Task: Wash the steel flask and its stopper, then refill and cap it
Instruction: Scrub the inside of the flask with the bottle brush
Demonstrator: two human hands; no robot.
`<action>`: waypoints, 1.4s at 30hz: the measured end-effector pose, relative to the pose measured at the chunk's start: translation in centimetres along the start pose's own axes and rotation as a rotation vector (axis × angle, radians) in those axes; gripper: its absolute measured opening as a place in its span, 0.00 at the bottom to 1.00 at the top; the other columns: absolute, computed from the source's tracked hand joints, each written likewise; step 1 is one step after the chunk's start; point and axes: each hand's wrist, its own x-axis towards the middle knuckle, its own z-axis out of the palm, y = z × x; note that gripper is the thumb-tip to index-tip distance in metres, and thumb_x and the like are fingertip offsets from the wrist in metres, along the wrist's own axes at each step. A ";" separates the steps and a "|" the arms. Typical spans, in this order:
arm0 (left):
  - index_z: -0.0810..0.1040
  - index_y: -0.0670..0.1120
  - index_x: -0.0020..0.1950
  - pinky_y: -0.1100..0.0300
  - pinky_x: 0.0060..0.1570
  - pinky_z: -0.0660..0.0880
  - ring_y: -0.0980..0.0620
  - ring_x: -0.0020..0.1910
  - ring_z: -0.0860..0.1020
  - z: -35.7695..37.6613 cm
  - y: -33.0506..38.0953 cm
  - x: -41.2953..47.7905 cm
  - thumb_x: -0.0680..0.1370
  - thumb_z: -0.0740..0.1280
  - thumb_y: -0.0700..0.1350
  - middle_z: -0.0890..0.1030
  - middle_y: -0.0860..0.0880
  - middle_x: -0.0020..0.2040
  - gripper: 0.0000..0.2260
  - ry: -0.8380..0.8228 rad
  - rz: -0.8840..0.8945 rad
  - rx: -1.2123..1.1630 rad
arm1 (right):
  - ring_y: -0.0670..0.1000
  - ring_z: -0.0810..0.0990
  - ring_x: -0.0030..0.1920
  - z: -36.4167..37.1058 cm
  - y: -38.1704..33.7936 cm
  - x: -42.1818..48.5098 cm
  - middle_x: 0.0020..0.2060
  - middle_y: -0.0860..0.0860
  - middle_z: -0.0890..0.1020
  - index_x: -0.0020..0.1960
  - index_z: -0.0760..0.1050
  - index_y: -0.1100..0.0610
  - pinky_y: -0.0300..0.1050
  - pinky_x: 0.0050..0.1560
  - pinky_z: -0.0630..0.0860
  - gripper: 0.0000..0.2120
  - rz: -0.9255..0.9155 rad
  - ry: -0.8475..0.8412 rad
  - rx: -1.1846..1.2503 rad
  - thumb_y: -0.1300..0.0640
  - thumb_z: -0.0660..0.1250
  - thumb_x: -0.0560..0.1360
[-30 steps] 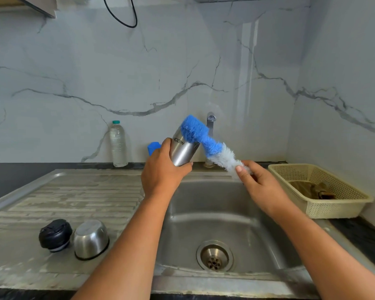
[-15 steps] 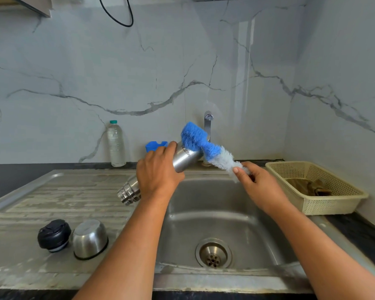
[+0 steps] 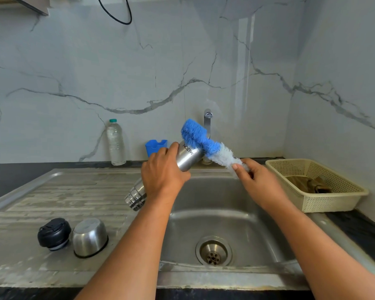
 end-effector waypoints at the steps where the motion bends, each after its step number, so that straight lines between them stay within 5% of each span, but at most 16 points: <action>1: 0.71 0.55 0.72 0.50 0.50 0.74 0.42 0.56 0.78 0.0 0.0 0.1 0.68 0.77 0.56 0.80 0.49 0.58 0.34 0.002 -0.034 -0.032 | 0.47 0.79 0.40 -0.1 0.1 0.0 0.37 0.46 0.81 0.58 0.77 0.46 0.45 0.38 0.72 0.14 -0.001 0.006 -0.001 0.39 0.61 0.82; 7: 0.74 0.55 0.59 0.51 0.41 0.79 0.43 0.46 0.79 -0.5 -0.3 0.3 0.65 0.78 0.56 0.80 0.50 0.49 0.25 0.054 -0.224 -0.302 | 0.48 0.80 0.41 -0.2 -0.1 -0.2 0.39 0.48 0.83 0.59 0.77 0.45 0.46 0.41 0.75 0.13 -0.024 -0.003 0.052 0.39 0.61 0.82; 17: 0.73 0.54 0.62 0.55 0.39 0.76 0.46 0.45 0.79 -0.1 0.0 0.1 0.66 0.80 0.56 0.79 0.52 0.51 0.28 0.091 -0.276 -0.462 | 0.45 0.79 0.41 -0.1 -1.1 -0.4 0.39 0.45 0.82 0.50 0.79 0.49 0.43 0.40 0.71 0.14 0.053 -0.009 0.153 0.42 0.60 0.84; 21: 0.71 0.53 0.65 0.55 0.39 0.73 0.46 0.45 0.79 0.0 0.0 0.1 0.67 0.80 0.56 0.79 0.51 0.54 0.30 0.112 -0.301 -0.508 | 0.48 0.71 0.35 0.0 -1.1 -0.4 0.32 0.46 0.73 0.42 0.73 0.54 0.46 0.38 0.66 0.19 0.085 -0.010 0.163 0.42 0.59 0.84; 24: 0.70 0.54 0.63 0.55 0.40 0.73 0.46 0.46 0.79 0.1 0.2 -0.1 0.68 0.80 0.57 0.79 0.51 0.54 0.29 0.102 -0.278 -0.534 | 0.49 0.69 0.32 0.5 -1.0 -0.3 0.31 0.48 0.71 0.46 0.74 0.58 0.47 0.38 0.66 0.22 0.154 -0.049 0.217 0.39 0.58 0.83; 28: 0.69 0.54 0.62 0.54 0.42 0.77 0.47 0.45 0.80 0.8 0.9 -0.4 0.68 0.80 0.59 0.80 0.52 0.53 0.30 0.051 -0.237 -0.602 | 0.47 0.61 0.24 1.2 -1.7 -0.7 0.26 0.45 0.67 0.44 0.74 0.51 0.40 0.27 0.59 0.17 0.288 -0.131 0.435 0.41 0.59 0.84; 38: 0.68 0.55 0.64 0.55 0.45 0.78 0.53 0.48 0.80 1.0 0.3 -0.6 0.68 0.83 0.53 0.79 0.56 0.52 0.32 0.050 -0.147 -0.795 | 0.46 0.53 0.26 -0.3 -2.2 -1.2 0.26 0.45 0.62 0.43 0.66 0.50 0.36 0.26 0.49 0.16 0.481 -0.346 0.646 0.41 0.58 0.84; 42: 0.67 0.58 0.63 0.70 0.42 0.73 0.69 0.47 0.78 1.0 1.0 -1.0 0.68 0.83 0.48 0.78 0.62 0.52 0.32 -0.112 -0.075 -0.853 | 0.46 0.52 0.27 -0.5 -2.0 -1.1 0.27 0.46 0.60 0.42 0.65 0.49 0.36 0.28 0.47 0.16 0.502 -0.359 0.656 0.41 0.58 0.84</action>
